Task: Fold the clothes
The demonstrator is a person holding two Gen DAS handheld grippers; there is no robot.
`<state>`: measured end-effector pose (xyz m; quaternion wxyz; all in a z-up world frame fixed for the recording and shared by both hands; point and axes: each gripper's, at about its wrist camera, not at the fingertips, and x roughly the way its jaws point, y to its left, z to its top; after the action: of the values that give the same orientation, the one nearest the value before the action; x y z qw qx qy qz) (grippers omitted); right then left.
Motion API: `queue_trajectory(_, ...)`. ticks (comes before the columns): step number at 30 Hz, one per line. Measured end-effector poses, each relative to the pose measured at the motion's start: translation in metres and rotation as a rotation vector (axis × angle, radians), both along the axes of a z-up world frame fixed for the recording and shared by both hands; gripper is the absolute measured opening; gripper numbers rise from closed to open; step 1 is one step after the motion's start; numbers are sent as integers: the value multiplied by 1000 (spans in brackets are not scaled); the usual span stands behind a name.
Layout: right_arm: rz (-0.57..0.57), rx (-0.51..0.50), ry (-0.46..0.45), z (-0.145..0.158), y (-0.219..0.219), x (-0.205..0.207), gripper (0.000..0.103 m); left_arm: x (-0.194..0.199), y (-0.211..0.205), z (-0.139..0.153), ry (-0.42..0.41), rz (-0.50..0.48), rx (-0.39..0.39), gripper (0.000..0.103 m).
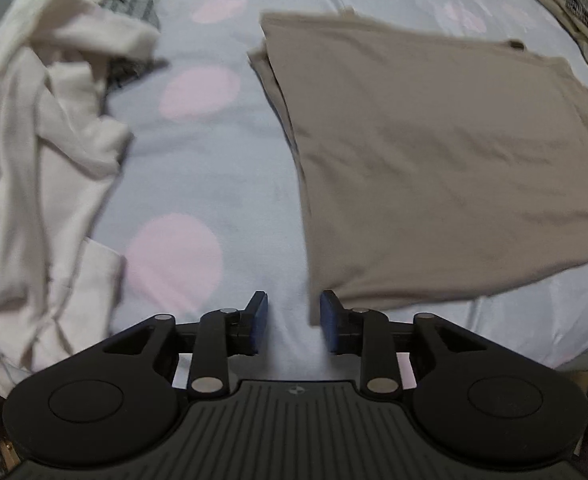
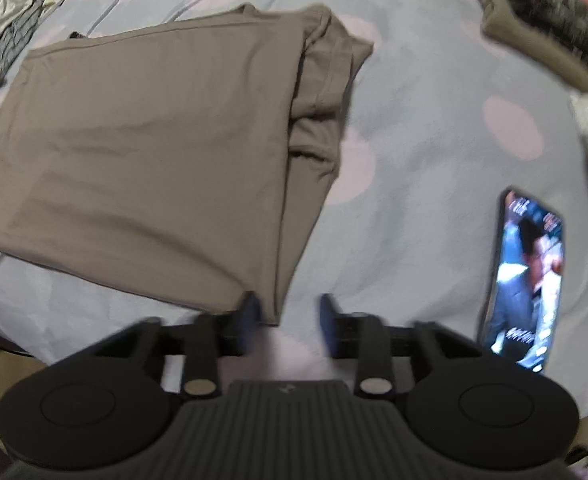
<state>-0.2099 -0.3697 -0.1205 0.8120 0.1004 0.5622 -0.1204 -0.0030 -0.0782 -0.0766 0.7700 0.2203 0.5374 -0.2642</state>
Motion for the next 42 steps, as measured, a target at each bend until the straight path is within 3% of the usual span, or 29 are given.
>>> queue_trajectory(1,9,-21,-24,4,2,-1,42,0,1,5,-19,1,-17,27)
queue_trajectory(3,-6,-33,-106,14,1,-3,60,3,4,15,-42,21,-80,31)
queue_trajectory(6,-32,-18,-199,24,-7,0,60,10,5,26,-71,73,-173,44)
queue_trajectory(8,-49,-14,-250,28,-11,3,61,14,-3,32,-106,91,-200,44)
queue_trajectory(10,-67,-6,-310,31,-12,8,67,15,-10,36,-190,106,-194,47)
queue_trajectory(13,-121,-49,-396,33,-6,13,67,11,-16,40,-344,147,-171,54)
queue_trajectory(16,-123,-82,-407,33,-4,18,67,11,-17,42,-409,158,-211,54)
queue_trajectory(18,-109,-70,-389,31,-7,23,67,16,-18,42,-386,165,-245,54)
queue_trajectory(23,-136,-62,-388,29,-18,34,67,33,-30,33,-336,200,-235,54)
queue_trajectory(26,-136,-60,-351,27,-30,46,69,45,-37,31,-289,172,-261,54)
queue_trajectory(32,-180,77,-304,25,-74,74,71,69,-56,23,-237,160,-262,54)
queue_trajectory(42,-256,225,-263,-8,-104,99,72,86,-69,3,-176,182,-240,54)
